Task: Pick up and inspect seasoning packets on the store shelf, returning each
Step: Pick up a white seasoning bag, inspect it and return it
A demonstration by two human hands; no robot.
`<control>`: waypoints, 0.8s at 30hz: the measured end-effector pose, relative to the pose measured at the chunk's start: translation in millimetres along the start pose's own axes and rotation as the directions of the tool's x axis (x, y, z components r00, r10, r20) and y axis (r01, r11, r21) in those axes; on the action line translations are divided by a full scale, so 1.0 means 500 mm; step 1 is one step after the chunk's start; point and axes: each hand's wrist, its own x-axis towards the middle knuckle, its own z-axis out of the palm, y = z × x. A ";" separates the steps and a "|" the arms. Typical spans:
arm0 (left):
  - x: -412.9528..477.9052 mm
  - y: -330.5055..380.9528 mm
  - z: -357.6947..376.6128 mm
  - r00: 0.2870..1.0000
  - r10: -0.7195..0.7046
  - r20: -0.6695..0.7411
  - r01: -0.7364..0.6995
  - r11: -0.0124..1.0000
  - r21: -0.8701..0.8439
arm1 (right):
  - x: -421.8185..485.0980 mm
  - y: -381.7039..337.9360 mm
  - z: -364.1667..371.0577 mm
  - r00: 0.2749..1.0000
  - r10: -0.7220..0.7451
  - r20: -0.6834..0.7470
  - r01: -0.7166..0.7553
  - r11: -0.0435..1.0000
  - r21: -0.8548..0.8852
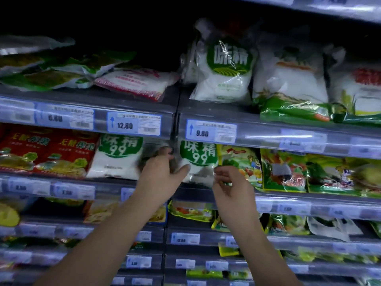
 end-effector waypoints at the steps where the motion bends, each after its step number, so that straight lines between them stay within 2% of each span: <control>1: 0.006 0.010 0.008 0.998 -0.057 0.019 0.057 0.998 -0.012 | 0.000 0.005 -0.003 0.999 -0.003 0.035 0.003 1.000 -0.001; 4: 0.018 0.020 0.026 0.988 -0.156 0.016 0.157 0.983 -0.095 | 0.002 0.015 -0.012 0.991 -0.011 0.133 0.012 1.000 -0.005; 7: 0.024 0.013 0.038 0.982 -0.189 -0.013 0.183 0.964 -0.193 | 0.003 0.018 -0.026 0.982 -0.007 0.190 0.000 0.999 0.037; 9: 0.023 0.010 0.042 0.974 -0.224 -0.041 0.199 0.926 -0.321 | 0.003 0.019 -0.034 0.976 -0.002 0.218 -0.015 0.997 0.075; 12: 0.022 0.006 0.044 0.970 -0.236 -0.060 0.189 0.886 -0.423 | 0.008 0.020 -0.039 0.972 0.010 0.234 -0.039 0.992 0.119; 17: 0.012 0.013 0.027 0.975 -0.202 -0.095 0.135 0.873 -0.468 | 0.015 0.017 -0.044 0.968 0.025 0.251 -0.074 0.979 0.189; 20: -0.005 0.016 -0.002 0.964 -0.234 -0.122 0.105 0.765 -0.635 | 0.020 0.019 -0.048 0.971 0.039 0.238 -0.095 0.969 0.230; 24: -0.059 0.007 -0.033 0.958 -0.281 -0.051 0.106 0.515 -0.850 | 0.026 0.010 -0.057 0.992 0.031 0.126 -0.063 0.965 0.254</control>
